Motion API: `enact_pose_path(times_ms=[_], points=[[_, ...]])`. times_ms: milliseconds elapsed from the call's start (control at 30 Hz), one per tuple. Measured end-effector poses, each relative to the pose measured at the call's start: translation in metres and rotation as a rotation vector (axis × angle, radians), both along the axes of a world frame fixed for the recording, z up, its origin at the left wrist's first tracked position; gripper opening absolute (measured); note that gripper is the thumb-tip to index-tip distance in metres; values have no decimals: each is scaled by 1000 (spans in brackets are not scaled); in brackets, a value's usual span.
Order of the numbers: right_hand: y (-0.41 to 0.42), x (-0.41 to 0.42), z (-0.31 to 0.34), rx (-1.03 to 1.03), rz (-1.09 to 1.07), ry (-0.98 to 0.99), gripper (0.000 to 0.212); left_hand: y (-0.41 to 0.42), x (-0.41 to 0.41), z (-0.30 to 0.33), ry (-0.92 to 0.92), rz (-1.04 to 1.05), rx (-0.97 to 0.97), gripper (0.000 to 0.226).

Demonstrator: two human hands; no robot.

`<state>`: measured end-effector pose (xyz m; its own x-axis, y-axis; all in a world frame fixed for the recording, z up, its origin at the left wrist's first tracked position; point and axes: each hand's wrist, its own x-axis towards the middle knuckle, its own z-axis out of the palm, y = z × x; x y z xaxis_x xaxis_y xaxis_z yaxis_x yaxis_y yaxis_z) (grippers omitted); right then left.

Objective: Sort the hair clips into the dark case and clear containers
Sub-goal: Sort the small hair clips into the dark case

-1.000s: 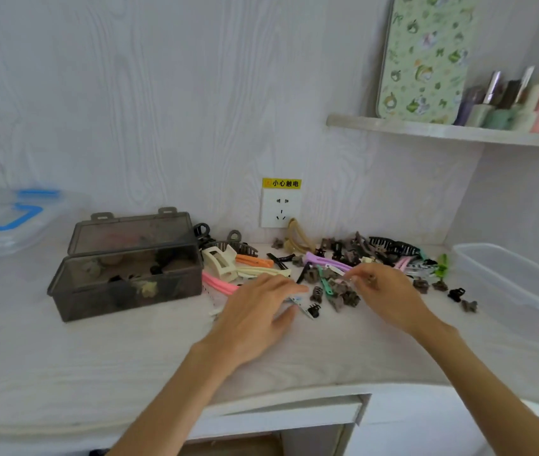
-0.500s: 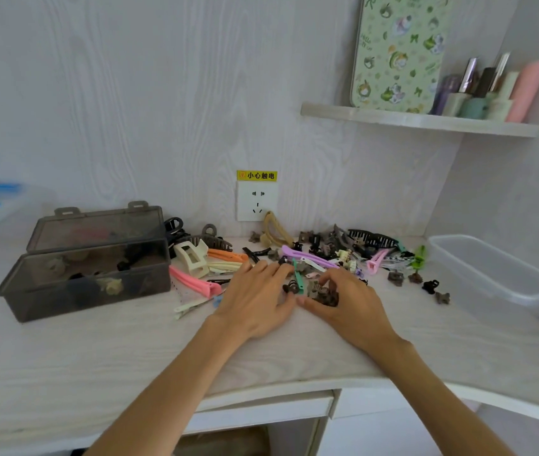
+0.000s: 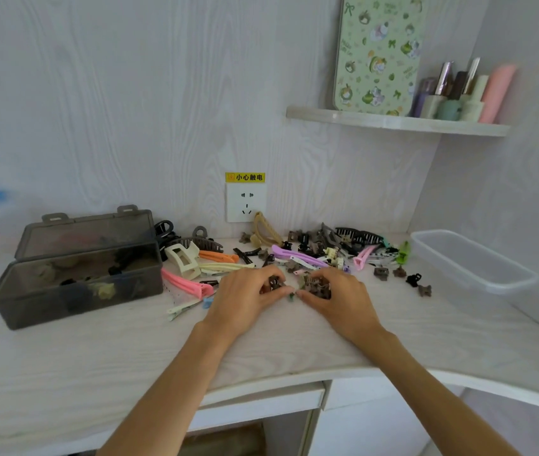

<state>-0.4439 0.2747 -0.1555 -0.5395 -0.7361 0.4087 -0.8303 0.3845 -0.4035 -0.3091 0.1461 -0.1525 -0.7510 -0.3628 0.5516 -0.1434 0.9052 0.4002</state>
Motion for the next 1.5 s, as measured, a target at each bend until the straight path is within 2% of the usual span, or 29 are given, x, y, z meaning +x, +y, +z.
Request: enact_pose_path(times_ms=[167,300,367,433,533,700,867,1000,1100,1233,1367,1433,1500], points=[[3,3,7,-95,16,-90,18,-8,13,11,362,116,143,29],[-14,17,14,-227,47,-198,18,-34,47,27,683,290,67,27],[-34,36,21,-290,111,-232,19,-48,68,33,760,334,-39,23],[-67,64,33,-323,208,-219,18,-65,95,39,767,405,-119,24],[-124,110,56,-337,358,-195,16,-90,131,44,760,573,-71,24],[-196,151,70,-200,466,-163,27,-110,150,27,542,735,68,24],[-208,158,70,-16,568,-178,47,-116,153,24,416,860,61,38],[-176,141,69,-23,629,-217,40,-115,153,24,359,922,40,40],[-139,112,69,-25,605,-235,29,-109,153,25,320,911,24,41],[-92,50,63,-7,395,-232,24,-106,151,25,235,904,2,45],[-59,5,46,140,230,-137,29,-96,141,32,266,840,-185,36],[-50,1,36,162,218,-125,34,-76,122,39,325,712,-276,30],[-49,5,26,150,193,-25,35,-50,94,47,257,511,-278,25]])
